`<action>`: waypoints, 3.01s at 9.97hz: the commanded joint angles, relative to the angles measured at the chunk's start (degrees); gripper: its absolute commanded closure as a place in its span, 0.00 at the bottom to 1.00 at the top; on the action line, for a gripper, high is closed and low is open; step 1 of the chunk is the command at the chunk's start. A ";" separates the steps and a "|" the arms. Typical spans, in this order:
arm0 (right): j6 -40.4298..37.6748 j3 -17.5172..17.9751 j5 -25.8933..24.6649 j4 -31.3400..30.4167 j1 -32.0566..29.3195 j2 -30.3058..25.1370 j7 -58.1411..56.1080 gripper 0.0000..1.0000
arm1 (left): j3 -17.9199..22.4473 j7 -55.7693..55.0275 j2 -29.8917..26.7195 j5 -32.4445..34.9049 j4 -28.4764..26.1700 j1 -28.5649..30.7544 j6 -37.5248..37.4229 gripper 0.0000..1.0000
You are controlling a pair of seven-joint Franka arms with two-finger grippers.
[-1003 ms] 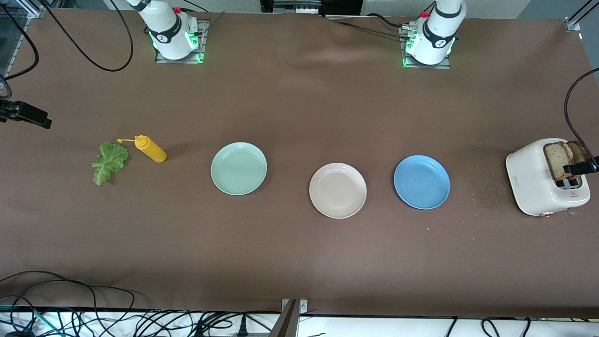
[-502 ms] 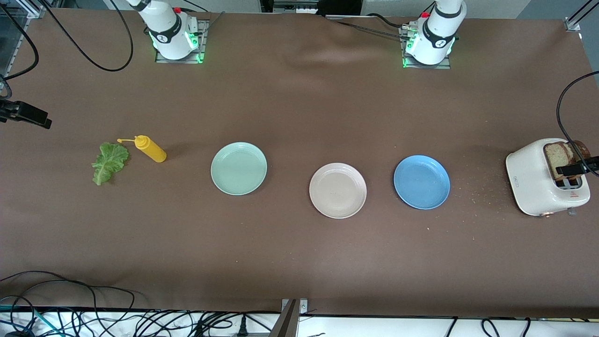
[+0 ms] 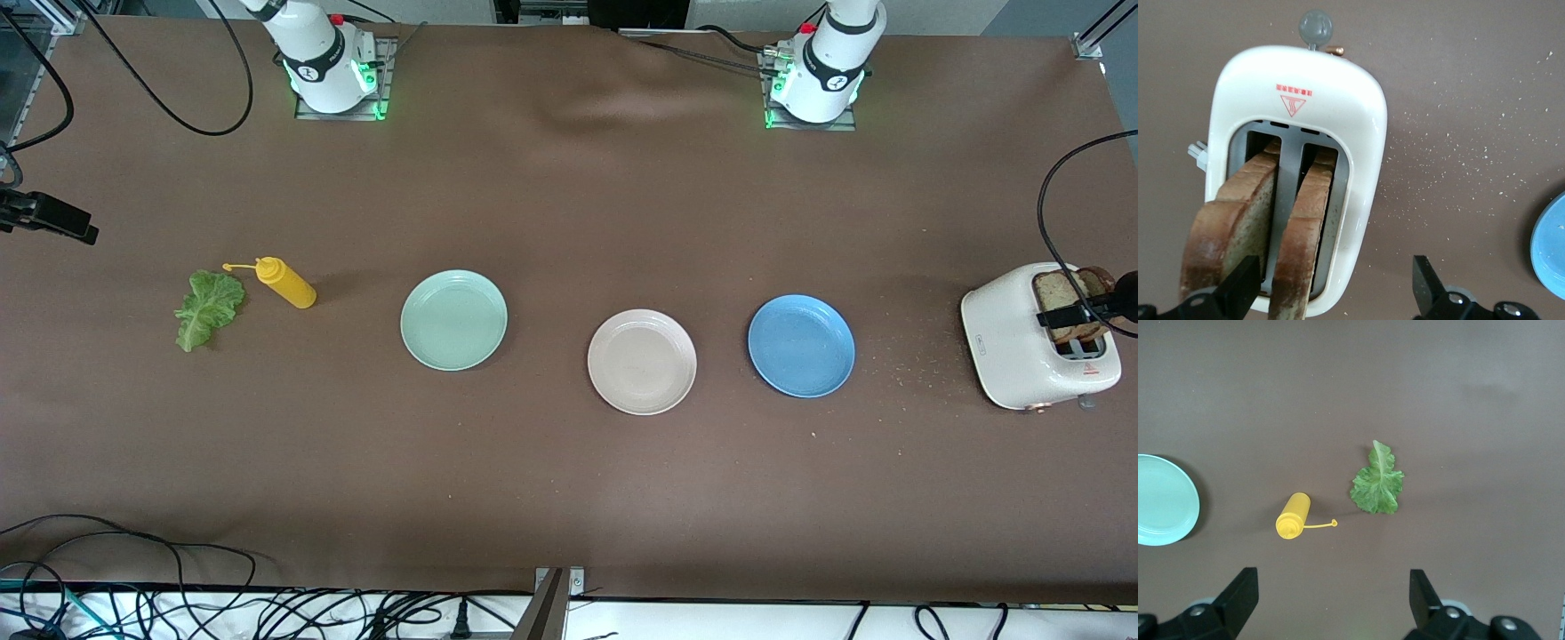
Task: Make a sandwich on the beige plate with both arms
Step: 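Move the left gripper down over the bread slices in the toaster, then grasp one bread slice with the left gripper and lift it out, then carry the bread slice with the left gripper onto the beige plate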
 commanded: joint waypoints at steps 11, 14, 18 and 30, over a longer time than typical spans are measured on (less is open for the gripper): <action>-0.73 0.16 -0.11 -0.37 -0.05 -0.54 0.21 0.00 | -0.84 4.06 -2.20 7.28 4.41 0.33 -4.07 1.00; -0.73 0.16 -0.11 -0.37 -0.05 -0.45 0.21 0.00 | -1.02 10.89 4.20 6.23 22.23 -2.03 -19.78 1.00; -0.82 0.16 -0.11 -0.37 -0.05 -0.45 0.21 0.00 | -1.54 6.74 6.32 -12.51 26.42 -4.94 -25.54 1.00; -0.82 0.16 -0.11 -0.37 -0.05 -0.45 0.21 0.00 | -1.54 15.13 22.59 -63.21 22.57 -26.19 -14.68 1.00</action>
